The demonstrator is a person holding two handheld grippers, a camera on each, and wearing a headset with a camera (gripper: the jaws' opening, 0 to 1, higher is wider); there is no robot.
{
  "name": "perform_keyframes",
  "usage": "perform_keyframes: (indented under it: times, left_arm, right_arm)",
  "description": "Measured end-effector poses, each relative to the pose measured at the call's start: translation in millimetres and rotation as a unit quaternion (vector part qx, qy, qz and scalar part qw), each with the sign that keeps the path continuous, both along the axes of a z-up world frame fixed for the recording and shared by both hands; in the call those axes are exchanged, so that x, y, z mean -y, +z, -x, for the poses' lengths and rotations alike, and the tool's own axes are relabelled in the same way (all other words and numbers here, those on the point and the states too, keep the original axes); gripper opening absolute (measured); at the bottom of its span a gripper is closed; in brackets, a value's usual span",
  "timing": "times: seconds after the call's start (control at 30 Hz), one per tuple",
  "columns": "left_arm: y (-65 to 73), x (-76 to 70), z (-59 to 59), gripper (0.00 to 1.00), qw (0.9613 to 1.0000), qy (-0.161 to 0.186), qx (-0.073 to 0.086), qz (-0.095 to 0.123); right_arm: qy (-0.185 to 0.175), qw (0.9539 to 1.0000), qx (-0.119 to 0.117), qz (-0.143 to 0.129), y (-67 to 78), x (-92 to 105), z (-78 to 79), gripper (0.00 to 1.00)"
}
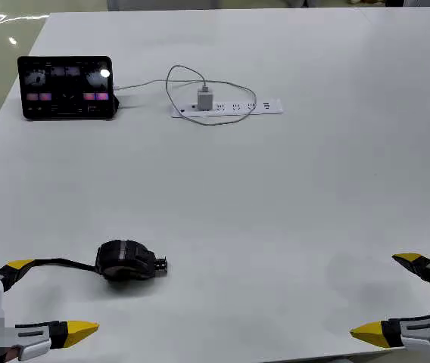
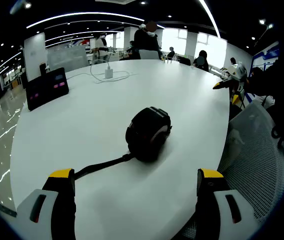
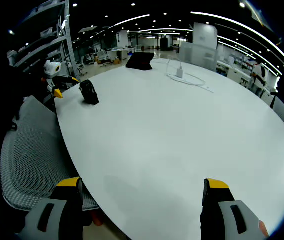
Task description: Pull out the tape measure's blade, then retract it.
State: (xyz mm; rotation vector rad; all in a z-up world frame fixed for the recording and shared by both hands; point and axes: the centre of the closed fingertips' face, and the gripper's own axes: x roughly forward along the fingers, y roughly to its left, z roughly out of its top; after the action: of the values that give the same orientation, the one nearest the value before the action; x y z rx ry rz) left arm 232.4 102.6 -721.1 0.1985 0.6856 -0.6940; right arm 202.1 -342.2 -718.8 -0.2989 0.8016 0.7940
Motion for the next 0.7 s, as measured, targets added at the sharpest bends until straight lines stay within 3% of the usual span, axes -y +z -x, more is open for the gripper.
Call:
perform_keyframes:
  times: [0.37, 0.43, 0.47, 0.53, 0.57, 0.6, 0.63, 0.7]
  left_arm:
    - [5.0, -2.5, 4.8, 0.99, 1.0000, 0.003, -0.003, -0.001]
    - [6.1, -4.0, 3.2, 0.99, 1.0000, 0.002, -0.001, -0.004]
    - [6.6, -4.5, 2.3, 0.99, 1.0000, 0.000, 0.000, -0.007]
    - [8.3, -6.9, -2.9, 0.99, 0.9991, -0.015, 0.025, -0.030]
    - [6.9, -8.3, -3.3, 0.99, 0.9985, -0.021, 0.028, -0.043]
    - [2.9, -10.4, -1.0, 0.99, 0.9978, -0.028, 0.018, -0.058]
    - [2.0, -8.2, -1.3, 0.99, 0.9978, -0.031, 0.017, -0.056]
    - [-0.1, -7.9, 0.7, 0.99, 0.9972, -0.039, 0.010, -0.062]
  right_arm:
    - [0.005, 1.0000, 0.008, -0.002, -0.3, 0.6, -8.3, 0.99]
    - [0.003, 0.9998, 0.018, 0.002, 0.0, 2.0, -12.0, 0.99]
    - [0.002, 0.9998, 0.018, 0.001, -0.4, 1.7, -11.9, 0.99]
    - [0.002, 0.9998, 0.019, 0.001, -1.2, 1.2, -13.0, 0.99]
    - [0.011, 0.9989, 0.043, 0.017, -0.8, 3.5, -18.9, 0.99]
    - [0.017, 0.9970, 0.063, 0.041, -2.7, 9.1, -23.1, 0.99]
    - [0.018, 0.9978, 0.054, 0.034, -5.5, 7.6, -21.5, 0.99]
    - [0.020, 0.9974, 0.061, 0.033, -4.4, 8.2, -24.3, 0.98]
